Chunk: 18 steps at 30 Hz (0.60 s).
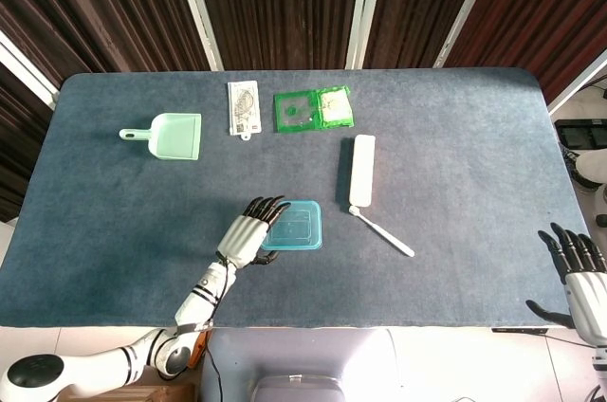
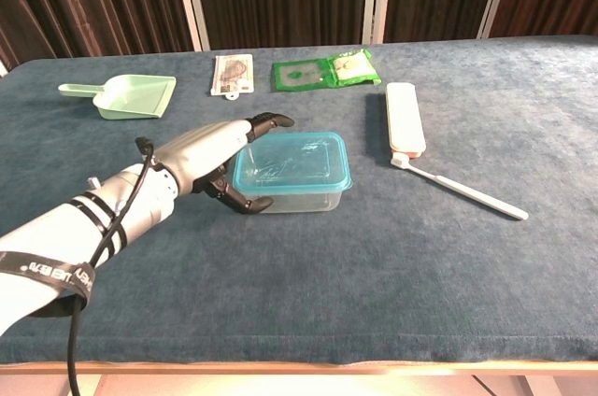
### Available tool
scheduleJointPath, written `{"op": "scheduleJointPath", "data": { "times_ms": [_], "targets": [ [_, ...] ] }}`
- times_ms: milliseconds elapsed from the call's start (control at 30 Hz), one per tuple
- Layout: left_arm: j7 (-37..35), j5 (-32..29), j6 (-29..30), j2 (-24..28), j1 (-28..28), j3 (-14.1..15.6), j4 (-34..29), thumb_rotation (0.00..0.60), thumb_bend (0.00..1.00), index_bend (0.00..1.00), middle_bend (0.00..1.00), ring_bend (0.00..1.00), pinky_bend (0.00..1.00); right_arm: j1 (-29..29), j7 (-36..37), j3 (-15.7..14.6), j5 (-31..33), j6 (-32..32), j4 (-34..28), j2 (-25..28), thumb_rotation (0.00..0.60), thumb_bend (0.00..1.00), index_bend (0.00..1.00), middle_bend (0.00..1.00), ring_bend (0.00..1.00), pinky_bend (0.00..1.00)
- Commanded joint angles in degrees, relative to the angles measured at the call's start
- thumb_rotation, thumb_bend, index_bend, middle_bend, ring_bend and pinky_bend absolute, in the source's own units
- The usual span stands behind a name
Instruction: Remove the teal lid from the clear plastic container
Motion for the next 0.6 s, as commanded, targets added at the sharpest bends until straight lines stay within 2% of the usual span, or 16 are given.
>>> {"op": "scheduleJointPath", "data": {
  "times_ms": [33,467,600],
  "targets": [
    [0.26,-0.95,-1.0,0.05,-0.87,-0.18,0.41,0.6,0.3,0.0,0.0,0.0,0.0,0.16,-0.09,-0.07,0.01,-0.53,-0.25,0.1,0.6,0.13,0.0,0.0,0.0,0.0],
    [3.44,-4.94,-4.01,0.58,-3.54,-0.42,0.93,0.6,0.28,0.0,0.0,0.0,0.0,-0.01,0.57,-0.17,-0.27,-0.42,-0.38,0.54,0.6,0.13,0.0,0.0,0.0,0.0],
    [5.22,-6.31,-4.39,0.48,-4.06,-0.28,1.12,0.6,0.28,0.0,0.07,0.0,0.0,-0.05,0.79,-0.22,-0.45,-0.34,-0.4,0.63,0.6,0.13,0.0,0.0,0.0,0.0]
  ]
}}
